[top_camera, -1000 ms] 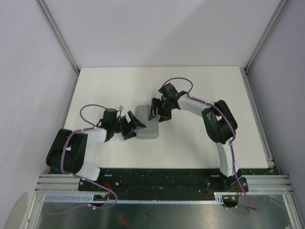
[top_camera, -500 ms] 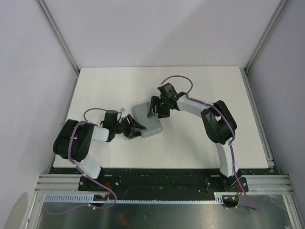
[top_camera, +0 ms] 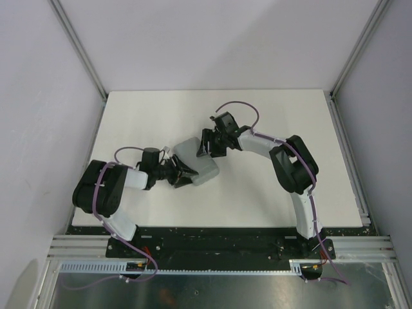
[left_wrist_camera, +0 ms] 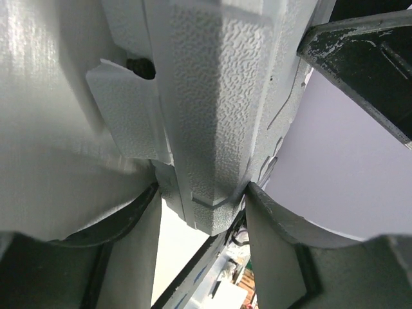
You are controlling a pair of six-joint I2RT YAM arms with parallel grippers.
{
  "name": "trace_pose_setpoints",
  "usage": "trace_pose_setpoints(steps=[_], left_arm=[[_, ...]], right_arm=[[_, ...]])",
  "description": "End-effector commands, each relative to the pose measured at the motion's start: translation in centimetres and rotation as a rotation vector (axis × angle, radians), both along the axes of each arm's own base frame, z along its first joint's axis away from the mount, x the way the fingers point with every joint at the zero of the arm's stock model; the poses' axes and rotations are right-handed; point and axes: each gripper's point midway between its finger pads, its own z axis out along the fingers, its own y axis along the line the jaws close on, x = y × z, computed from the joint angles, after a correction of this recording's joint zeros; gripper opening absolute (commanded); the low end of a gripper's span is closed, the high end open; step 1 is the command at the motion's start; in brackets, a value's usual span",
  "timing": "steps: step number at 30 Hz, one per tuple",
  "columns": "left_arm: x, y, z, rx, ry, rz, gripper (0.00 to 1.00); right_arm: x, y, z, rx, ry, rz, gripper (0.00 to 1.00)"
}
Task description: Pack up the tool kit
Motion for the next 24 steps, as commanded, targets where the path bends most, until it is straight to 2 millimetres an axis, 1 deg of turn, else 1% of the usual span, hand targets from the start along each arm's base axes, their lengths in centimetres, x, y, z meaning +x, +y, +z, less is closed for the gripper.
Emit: trace_pose_setpoints(steps=[1, 4, 7, 9, 13, 15, 17, 22, 24], left_arm=[[4.2, -0.9, 5.4, -0.012, -0.247, 0.036, 0.00], [4.8, -0.7, 7.5, -0.015, -0.312, 0.065, 0.00], [5.2, -0.4, 8.7, -0.008, -0.357, 0.091, 0.00], [4.9, -0.2, 8.4, 0.001, -0.353, 0.103, 0.00], [3.9, 0.3, 6.1, 0.022, -0.288, 0.118, 0.00], [3.9, 0.3, 6.2, 0.023, -0.293, 0.122, 0.00], [4.3, 0.4, 7.5, 0.020, -0.338, 0.128, 0.00], [5.5, 0.2, 12.5, -0.008, -0.485, 0.135, 0.00], [5.6, -0.1, 13.7, -0.028, -0.507, 0.124, 0.00]], right_arm=[[-11.3, -2.6, -9.3, -0.210, 0.395, 0.114, 0.51], [-11.1, -2.2, -8.2, -0.162, 0.410, 0.111, 0.51], [-10.7, -1.8, -6.9, -0.111, 0.421, 0.097, 0.51], [-10.3, -1.6, -6.2, -0.090, 0.423, 0.081, 0.52], [-10.0, -1.2, -5.4, -0.049, 0.442, 0.053, 0.53], [-10.1, -0.6, -5.0, -0.012, 0.460, 0.050, 0.52], [-10.4, 0.1, -4.5, 0.035, 0.483, 0.050, 0.52], [-10.4, 1.3, -3.0, 0.116, 0.503, 0.055, 0.49], [-10.3, 1.4, -2.6, 0.128, 0.502, 0.057, 0.49]])
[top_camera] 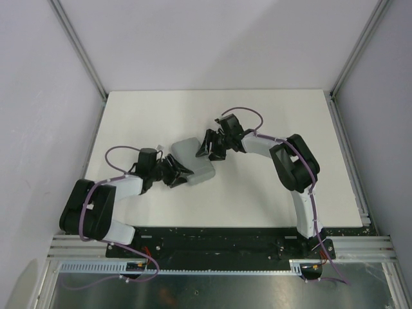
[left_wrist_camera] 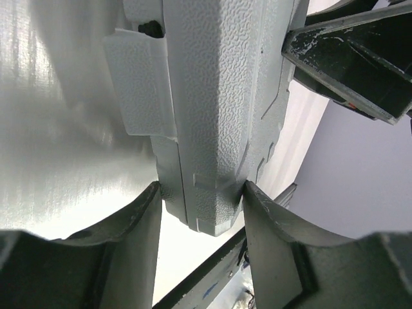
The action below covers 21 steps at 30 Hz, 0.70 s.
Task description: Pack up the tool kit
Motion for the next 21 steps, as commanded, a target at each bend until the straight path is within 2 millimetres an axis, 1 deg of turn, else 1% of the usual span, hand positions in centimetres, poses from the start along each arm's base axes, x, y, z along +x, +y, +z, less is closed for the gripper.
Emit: trace_pose_setpoints(steps=[1, 3, 7, 13, 15, 18, 21], left_arm=[[5.8, -1.9, 12.4, -0.132, -0.462, -0.010, 0.00], [5.8, -2.0, 12.8, -0.138, -0.470, -0.018, 0.00], [5.9, -2.2, 13.0, -0.145, -0.457, -0.020, 0.00], [5.7, -2.4, 14.1, -0.146, -0.465, -0.037, 0.00], [5.7, -2.4, 14.1, -0.136, -0.463, -0.041, 0.00], [5.4, -2.4, 14.1, -0.124, -0.462, -0.047, 0.00], [5.3, -2.5, 14.2, -0.103, -0.470, -0.058, 0.00]], right_arm=[[-9.5, 0.7, -3.0, -0.023, 0.356, 0.133, 0.49], [-9.5, 0.6, -3.1, -0.025, 0.358, 0.132, 0.49], [-9.4, 0.4, -3.2, -0.035, 0.358, 0.123, 0.49], [-9.0, 0.0, -2.8, -0.034, 0.348, 0.115, 0.49], [-8.9, -0.2, -2.9, -0.036, 0.337, 0.123, 0.49], [-8.8, -0.9, -3.2, -0.072, 0.311, 0.127, 0.52], [-8.8, -1.4, -3.5, -0.098, 0.313, 0.123, 0.53]])
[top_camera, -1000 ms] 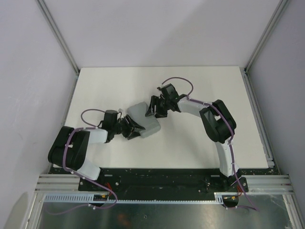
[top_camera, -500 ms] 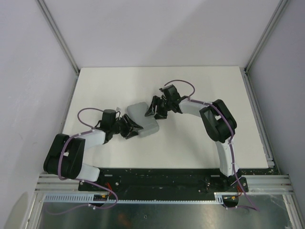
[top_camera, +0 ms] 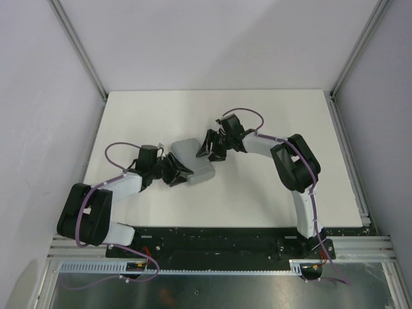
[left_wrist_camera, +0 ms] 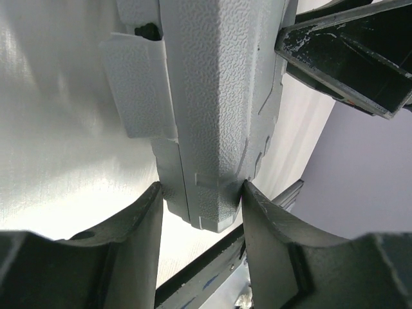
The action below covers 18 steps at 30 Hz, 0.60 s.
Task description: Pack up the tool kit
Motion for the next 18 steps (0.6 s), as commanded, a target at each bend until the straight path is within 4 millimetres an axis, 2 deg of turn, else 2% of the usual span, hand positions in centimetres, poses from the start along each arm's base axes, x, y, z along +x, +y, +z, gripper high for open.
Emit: trace_pose_setpoints(steps=[1, 12, 18], left_arm=[[5.6, -2.6, 13.1, -0.141, -0.483, -0.055, 0.00], [5.8, -3.1, 13.8, -0.089, -0.528, -0.082, 0.00], [5.4, -3.2, 13.0, -0.073, -0.501, -0.082, 0.00]], right_arm=[[-8.5, -1.3, -3.8, -0.120, 0.271, 0.139, 0.52], [-8.6, -0.3, -2.6, -0.019, 0.331, 0.147, 0.52], [-8.0, -0.5, -2.4, -0.019, 0.313, 0.134, 0.57]])
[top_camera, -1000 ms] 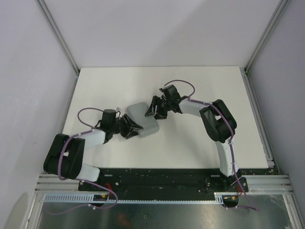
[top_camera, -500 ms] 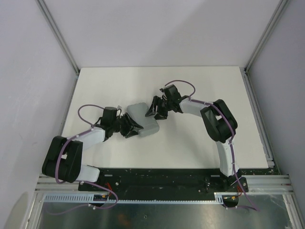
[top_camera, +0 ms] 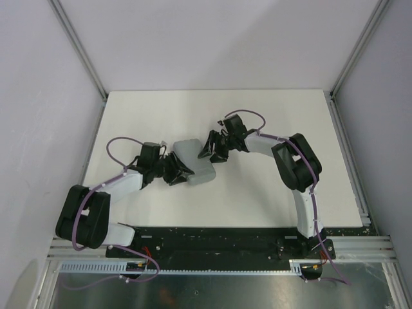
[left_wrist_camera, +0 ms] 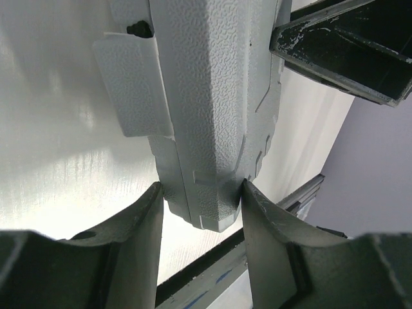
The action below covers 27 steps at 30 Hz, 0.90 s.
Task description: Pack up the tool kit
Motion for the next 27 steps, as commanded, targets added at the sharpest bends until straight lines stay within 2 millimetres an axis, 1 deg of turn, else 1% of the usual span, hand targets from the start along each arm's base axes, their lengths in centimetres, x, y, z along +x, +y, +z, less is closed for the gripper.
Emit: trace_pose_setpoints(steps=[1, 2, 3, 7, 11, 13, 16, 18, 22, 24, 27], left_arm=[[5.8, -2.9, 12.0, -0.159, -0.469, -0.043, 0.00], [5.7, -3.0, 11.6, -0.157, -0.456, -0.042, 0.00], [5.7, -3.0, 11.1, -0.150, -0.447, -0.043, 0.02], [5.9, -3.6, 9.1, -0.121, -0.410, -0.045, 0.20], [6.2, -4.2, 7.7, -0.132, -0.388, -0.030, 0.32], [6.5, -4.5, 7.5, -0.142, -0.392, -0.019, 0.37], [7.2, -4.7, 7.6, -0.128, -0.428, 0.002, 0.46], [7.5, -4.7, 7.7, -0.112, -0.453, 0.012, 0.55], [7.8, -4.4, 7.1, -0.106, -0.482, 0.033, 0.71], [7.8, -4.5, 7.1, -0.116, -0.509, 0.032, 0.75], [7.9, -4.5, 6.7, -0.117, -0.529, 0.032, 0.77]], right_arm=[[-7.3, 0.0, -2.7, -0.053, 0.251, 0.124, 0.56], [-7.3, 0.0, -2.9, -0.053, 0.255, 0.125, 0.55], [-7.4, 0.1, -3.0, -0.052, 0.259, 0.127, 0.54], [-7.9, 0.8, -3.3, -0.039, 0.277, 0.138, 0.51], [-8.0, 1.3, -3.2, -0.019, 0.286, 0.138, 0.50], [-8.0, 1.4, -3.2, -0.011, 0.292, 0.136, 0.50], [-8.2, 1.8, -3.0, 0.003, 0.304, 0.139, 0.50], [-8.5, 2.1, -2.9, 0.015, 0.315, 0.146, 0.50], [-8.8, 2.6, -2.2, 0.052, 0.342, 0.147, 0.49], [-8.7, 2.9, -1.5, 0.082, 0.357, 0.145, 0.49], [-8.6, 3.3, -0.7, 0.116, 0.374, 0.136, 0.48]])
